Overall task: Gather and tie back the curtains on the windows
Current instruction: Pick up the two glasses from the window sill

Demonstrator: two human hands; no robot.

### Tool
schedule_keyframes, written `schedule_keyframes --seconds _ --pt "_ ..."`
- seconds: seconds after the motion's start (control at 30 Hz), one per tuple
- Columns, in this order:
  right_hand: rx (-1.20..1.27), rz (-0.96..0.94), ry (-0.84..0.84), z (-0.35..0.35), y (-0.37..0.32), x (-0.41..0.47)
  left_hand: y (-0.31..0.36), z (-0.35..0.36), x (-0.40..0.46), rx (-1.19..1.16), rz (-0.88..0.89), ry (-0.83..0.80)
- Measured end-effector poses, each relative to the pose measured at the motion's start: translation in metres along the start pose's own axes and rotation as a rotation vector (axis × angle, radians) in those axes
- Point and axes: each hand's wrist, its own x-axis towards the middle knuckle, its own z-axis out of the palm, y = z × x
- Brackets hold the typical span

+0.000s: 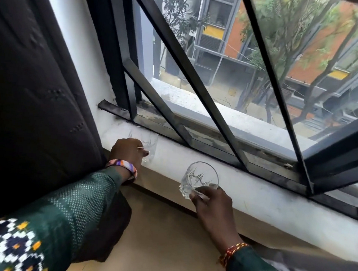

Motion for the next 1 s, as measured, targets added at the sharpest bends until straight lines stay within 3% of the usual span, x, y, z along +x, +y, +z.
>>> schedule_keyframes --seconds 0.3,0.47,0.57,0.73,1.0 --pt "0.058 -0.013 0.081 -0.054 -0.034 -0.098 0.029 -0.039 -0.14 0.042 0.178 -0.063" --pt "-0.022 0.049 0.118 -0.102 -0.056 -0.182 0.036 -0.085 -0.225 -0.031 0.223 -0.064" --pt "-0.051 0.051 0.15 -0.126 -0.07 -0.235 0.035 -0.122 -0.277 0.041 0.283 -0.087" --pt "-0.031 -0.034 0.084 -0.152 -0.108 -0.313 0.015 -0.189 -0.348 0.069 0.312 -0.138" --pt "-0.047 -0.115 -0.023 -0.14 -0.201 -0.357 -0.057 -0.303 -0.387 0.066 0.23 -0.02"
